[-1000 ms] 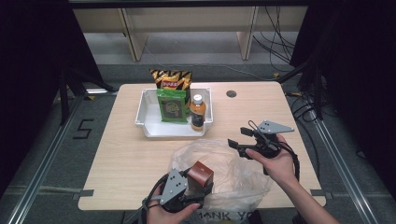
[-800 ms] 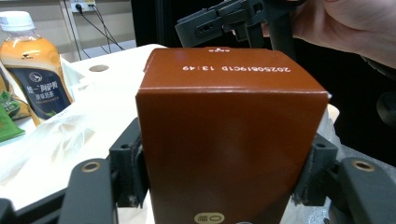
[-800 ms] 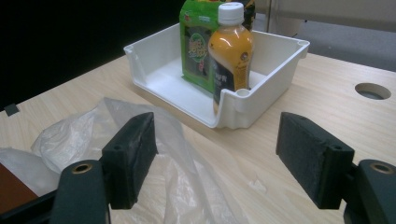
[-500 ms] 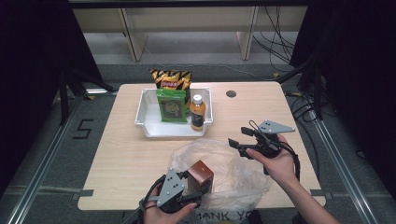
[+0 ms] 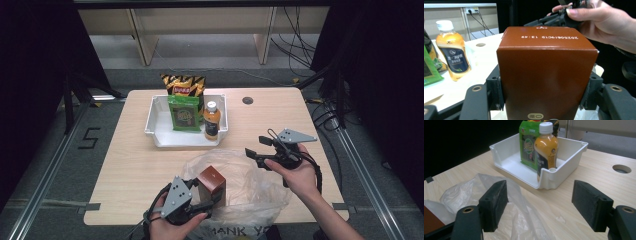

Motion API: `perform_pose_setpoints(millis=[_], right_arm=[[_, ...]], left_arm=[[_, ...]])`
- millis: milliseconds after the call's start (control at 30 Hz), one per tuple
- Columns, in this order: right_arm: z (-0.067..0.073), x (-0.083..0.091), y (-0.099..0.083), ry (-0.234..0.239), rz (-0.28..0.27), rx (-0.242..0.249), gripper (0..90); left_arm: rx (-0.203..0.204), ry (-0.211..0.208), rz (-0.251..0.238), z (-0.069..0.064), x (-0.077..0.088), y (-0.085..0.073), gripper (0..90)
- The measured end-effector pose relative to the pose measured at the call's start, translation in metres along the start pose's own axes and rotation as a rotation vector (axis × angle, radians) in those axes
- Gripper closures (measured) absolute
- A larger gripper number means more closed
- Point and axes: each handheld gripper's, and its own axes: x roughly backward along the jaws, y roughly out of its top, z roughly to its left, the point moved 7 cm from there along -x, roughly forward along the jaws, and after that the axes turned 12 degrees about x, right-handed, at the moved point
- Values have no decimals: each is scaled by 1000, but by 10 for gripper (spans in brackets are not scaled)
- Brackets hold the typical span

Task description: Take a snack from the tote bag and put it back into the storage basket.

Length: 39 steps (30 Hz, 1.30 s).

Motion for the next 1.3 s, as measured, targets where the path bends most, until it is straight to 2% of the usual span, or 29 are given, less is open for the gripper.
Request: perform_pose_setpoints(millis=[33, 133, 167, 200, 367, 400, 567, 933, 967, 1033, 1067, 1100, 1133, 1300], right_arm=[[1, -1, 0, 12, -2, -12, 293], [0, -2, -1, -2, 1, -7, 294], [3, -2, 0, -5, 4, -35, 294], [5, -2, -1, 21, 11, -36, 294], [4, -1, -1, 22, 13, -30, 294], [6, -1, -1, 24, 17, -50, 294], [4, -2, -2, 13, 16, -17, 294], [5, -4, -1, 2, -5, -27, 294], [8, -4, -1, 14, 5, -65, 294], [6, -4, -2, 7, 6, -32, 294], [6, -2, -3, 22, 27, -25, 294], [6, -3, -2, 16, 17, -42, 294], [5, -4, -3, 12, 18, -23, 294], [6, -5, -3, 19, 6, -32, 294]], left_arm=[[0, 0, -5, 0, 1, 2, 369], [11, 1, -22, 2, 2, 8, 370], [10, 4, -16, 2, 3, 9, 370], [9, 6, -15, 3, 3, 10, 370], [16, 17, -26, 4, 5, 19, 371], [14, 16, -37, 4, 5, 22, 371], [20, 24, -51, 5, 6, 34, 371], [29, 34, -96, 7, 12, 57, 372], [28, 35, -99, 7, 13, 59, 372], [24, 36, -108, 7, 14, 64, 372], [24, 38, -110, 8, 14, 66, 372], [23, 39, -114, 8, 15, 69, 372], [25, 40, -121, 8, 15, 71, 372], [18, 55, -132, 11, 18, 80, 372]])
